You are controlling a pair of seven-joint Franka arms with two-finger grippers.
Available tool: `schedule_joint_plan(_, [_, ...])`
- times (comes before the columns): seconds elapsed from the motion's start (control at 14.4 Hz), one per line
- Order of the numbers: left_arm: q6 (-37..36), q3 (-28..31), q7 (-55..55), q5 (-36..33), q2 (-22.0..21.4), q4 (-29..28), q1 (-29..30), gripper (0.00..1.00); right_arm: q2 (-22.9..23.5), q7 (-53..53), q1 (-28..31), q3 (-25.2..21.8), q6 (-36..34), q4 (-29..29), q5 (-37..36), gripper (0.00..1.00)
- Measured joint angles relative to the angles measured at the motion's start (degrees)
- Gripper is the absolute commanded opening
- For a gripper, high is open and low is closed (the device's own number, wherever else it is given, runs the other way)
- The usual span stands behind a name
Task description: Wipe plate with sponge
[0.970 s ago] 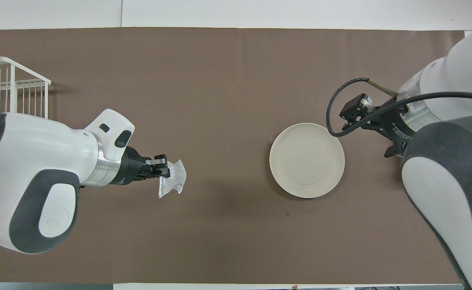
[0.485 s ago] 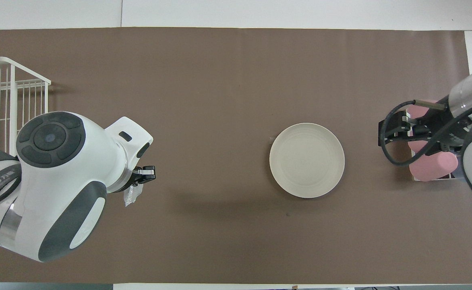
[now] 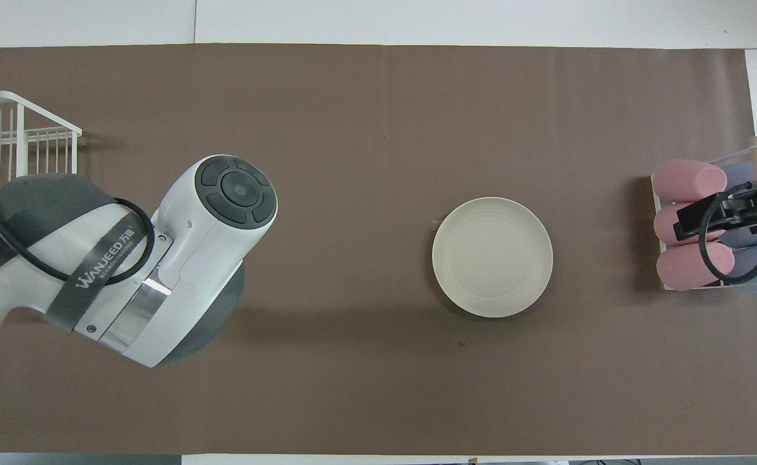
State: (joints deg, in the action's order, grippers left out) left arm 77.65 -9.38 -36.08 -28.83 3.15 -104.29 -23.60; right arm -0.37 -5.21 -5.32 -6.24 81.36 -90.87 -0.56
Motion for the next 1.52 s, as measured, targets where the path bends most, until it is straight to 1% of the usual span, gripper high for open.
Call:
schedule_joint_plan(0.28, [-5.1,0.3,0.0,-12.5,2.7,0.3,0.1,0.0,0.0,-2.0,0.0,-1.8,0.9,0.0,-0.8,1.0])
schedule_joint_plan(0.42, [-6.2,0.6,0.0,-19.2,4.7,0.6,0.2,0.0,0.0,-2.0,0.0,-1.9,0.9,-0.1,-0.8,1.0])
schedule_joint_plan(0.62, [-6.4,1.0,0.0,-28.0,8.8,1.0,1.7,0.0,0.0,-2.0,-0.1,-1.8,0.9,-0.1,-0.8,1.0])
schedule_joint_plan(0.9, [-4.9,1.2,0.5,-36.9,16.3,4.5,6.8,0.0,0.0,-1.9,-0.1,-1.8,0.9,-0.1,-0.6,1.0])
schedule_joint_plan(1.04, [-2.3,1.2,1.2,-40.6,18.4,5.6,9.4,0.0,0.0,-0.1,-0.1,-1.8,0.9,0.0,0.1,1.0])
schedule_joint_plan(1.18, [1.8,1.3,1.9,-43.0,19.2,6.0,12.1,0.0,-0.1,1.0,-0.1,-1.8,0.9,0.0,0.2,1.0])
schedule_joint_plan(1.39, [7.5,1.3,2.4,-43.5,19.7,6.8,15.4,0.0,-0.1,1.7,-0.1,-1.9,0.9,0.0,0.2,1.0])
schedule_joint_plan(1.52, [9.8,1.3,2.5,-42.8,20.2,7.4,16.2,0.0,-0.2,1.7,-0.1,-1.9,0.9,0.0,0.2,1.0])
